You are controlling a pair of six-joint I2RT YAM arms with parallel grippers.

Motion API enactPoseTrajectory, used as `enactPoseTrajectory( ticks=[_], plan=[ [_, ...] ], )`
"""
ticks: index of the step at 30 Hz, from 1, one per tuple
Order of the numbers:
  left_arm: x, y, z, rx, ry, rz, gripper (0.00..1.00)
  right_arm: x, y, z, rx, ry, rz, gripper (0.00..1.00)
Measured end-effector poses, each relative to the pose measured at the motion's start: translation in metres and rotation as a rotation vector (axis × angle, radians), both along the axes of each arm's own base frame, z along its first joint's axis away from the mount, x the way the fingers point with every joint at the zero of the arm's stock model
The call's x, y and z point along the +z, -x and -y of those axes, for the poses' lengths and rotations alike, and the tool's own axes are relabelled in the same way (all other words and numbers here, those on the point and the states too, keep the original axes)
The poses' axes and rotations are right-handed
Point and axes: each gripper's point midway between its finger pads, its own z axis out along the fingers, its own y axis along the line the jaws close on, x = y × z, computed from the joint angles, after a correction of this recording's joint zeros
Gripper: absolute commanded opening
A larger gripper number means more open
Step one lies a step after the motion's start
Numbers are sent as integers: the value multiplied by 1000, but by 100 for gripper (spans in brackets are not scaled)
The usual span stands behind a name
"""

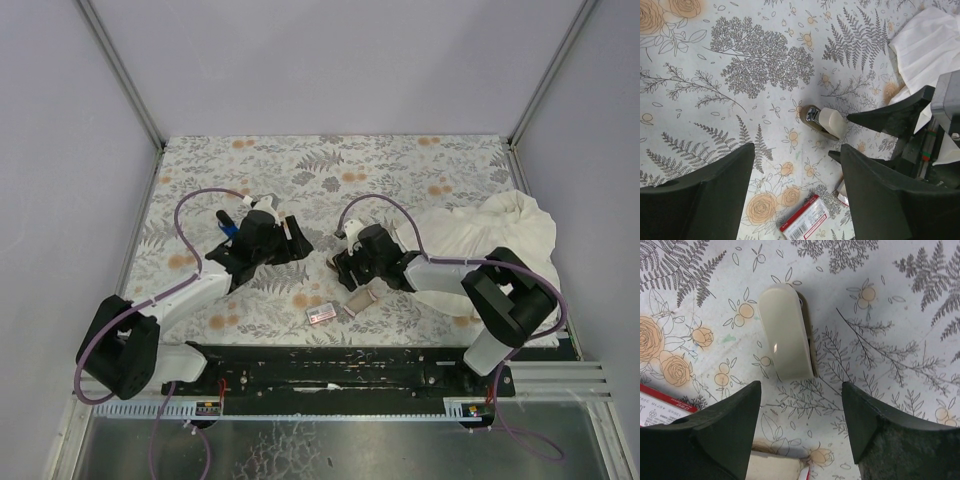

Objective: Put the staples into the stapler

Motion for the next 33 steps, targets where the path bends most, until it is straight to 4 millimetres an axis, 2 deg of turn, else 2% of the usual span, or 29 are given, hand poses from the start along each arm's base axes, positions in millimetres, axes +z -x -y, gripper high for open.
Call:
enactPoseTrajectory(
  ticks=[4, 9, 12, 18, 23, 26, 30, 33],
  plan=[
    [1, 6, -1, -8, 15, -16, 70, -1, -7, -5, 35, 14, 31, 68],
    [3, 12, -1, -11, 32, -29, 70, -3, -13, -9, 61, 19, 70, 55],
    [3, 13, -1, -16, 36, -36, 70, -3, -16, -11, 72, 20, 87, 44],
    [9, 15, 1, -12, 64, -42, 70, -3, -17, -12, 92, 24, 104, 14],
    [22, 21, 4, 0, 141, -47, 85, 0, -12, -11, 108, 12, 99, 4],
    [30, 30, 9, -7, 223, -58, 88, 17, 4, -6, 117, -40, 108, 1],
    [33, 43, 20, -33, 334, -100, 91, 63, 17, -8, 131, -168, 174, 0],
    [32, 52, 31, -69, 413, -146, 99, 92, 24, -11, 140, -257, 220, 0]
  ],
)
